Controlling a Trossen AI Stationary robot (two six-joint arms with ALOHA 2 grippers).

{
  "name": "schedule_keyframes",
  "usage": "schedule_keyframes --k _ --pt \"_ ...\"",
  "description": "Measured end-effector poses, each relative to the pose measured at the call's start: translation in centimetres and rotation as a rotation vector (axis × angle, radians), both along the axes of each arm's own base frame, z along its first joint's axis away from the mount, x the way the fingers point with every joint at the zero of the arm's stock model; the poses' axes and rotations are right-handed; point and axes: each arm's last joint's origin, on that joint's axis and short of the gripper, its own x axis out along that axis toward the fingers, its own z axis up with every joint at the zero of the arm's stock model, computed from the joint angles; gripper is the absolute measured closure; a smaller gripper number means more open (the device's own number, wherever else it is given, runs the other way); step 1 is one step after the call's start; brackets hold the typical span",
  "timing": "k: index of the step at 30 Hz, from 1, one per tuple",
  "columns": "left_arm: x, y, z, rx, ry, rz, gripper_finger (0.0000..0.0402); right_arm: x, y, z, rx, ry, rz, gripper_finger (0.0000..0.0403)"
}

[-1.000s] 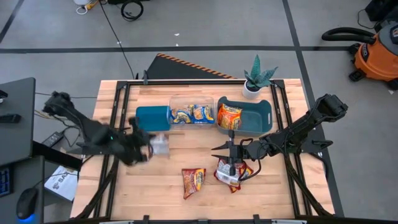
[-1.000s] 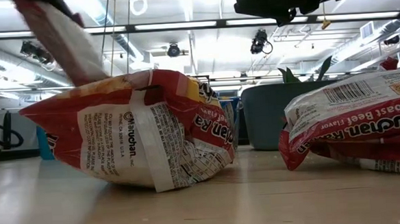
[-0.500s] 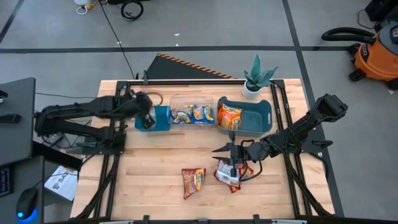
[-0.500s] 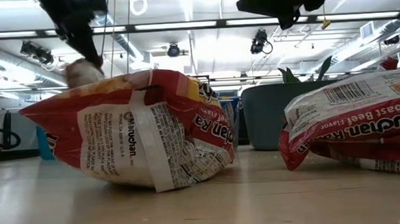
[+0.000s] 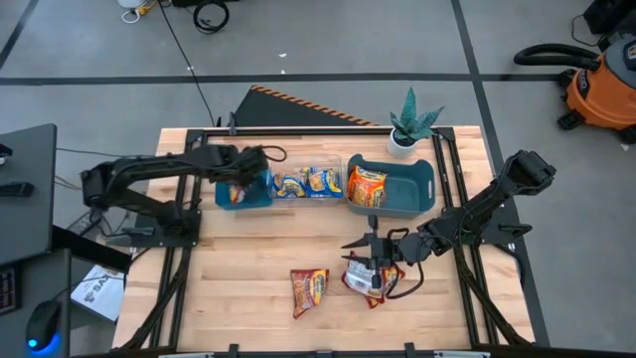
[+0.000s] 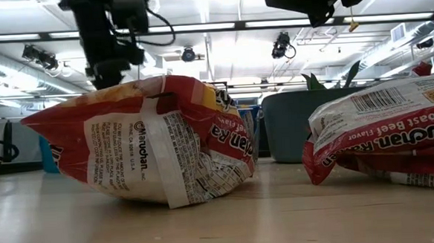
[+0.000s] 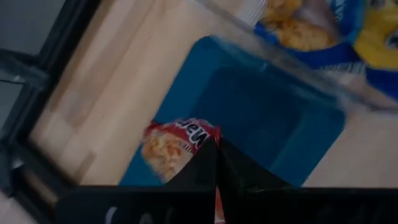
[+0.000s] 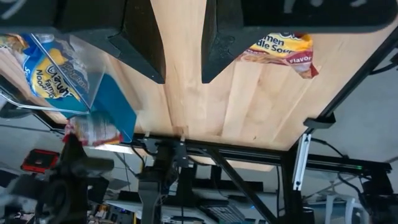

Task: Sort Maruchan noodles
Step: Put the red noodle pack into the left blue bin

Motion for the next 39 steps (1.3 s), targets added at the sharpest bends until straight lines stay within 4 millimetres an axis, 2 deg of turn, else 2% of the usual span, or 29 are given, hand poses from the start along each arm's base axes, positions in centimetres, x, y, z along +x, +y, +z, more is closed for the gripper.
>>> schedule_keyframes --k 6,10,15,19,24,27,32,35,39 --pt "1.9 0.3 -2.2 -0.075 0.032 -0.072 0.0391 0.0 0.0 0.0 -0.001 0.001 -0.002 0.0294" --pt "2.4 0.1 -2.9 -0.098 0.063 -0.11 0.0351 0.0 0.0 -0.1 -0.004 0.007 -0.002 0.0294" --pt "2.3 -0.3 -2.5 -0.18 0.009 -0.161 0.028 0.0 0.0 -0.1 -0.004 0.008 -0.002 0.0294" --pt "1.8 -0.9 -1.3 -0.262 -0.067 -0.22 0.0251 0.0 0.0 -0.1 -0.003 0.009 -0.002 0.0294" --pt "0.7 -1.1 -0.5 -0.217 -0.049 -0.192 0.0247 0.0 0.0 -0.1 -0.003 0.007 -0.002 0.0294" --pt "0.3 -1.0 -1.4 -0.202 -0.024 -0.167 0.0247 0.0 0.0 -0.1 -0.003 0.006 -0.003 0.0294" --pt "-0.3 -1.3 -4.2 -0.21 0.003 -0.173 0.0247 0.0 0.0 -0.1 0.0 0.006 -0.003 0.0294" --pt "-0.8 -1.3 -4.4 -0.192 0.045 -0.156 0.0247 0.0 0.0 -0.1 -0.002 0.008 -0.003 0.0294" --pt "-2.0 -1.3 -4.3 -0.221 0.194 -0.145 0.0247 0.0 0.0 -0.1 -0.007 0.01 -0.002 0.0294"
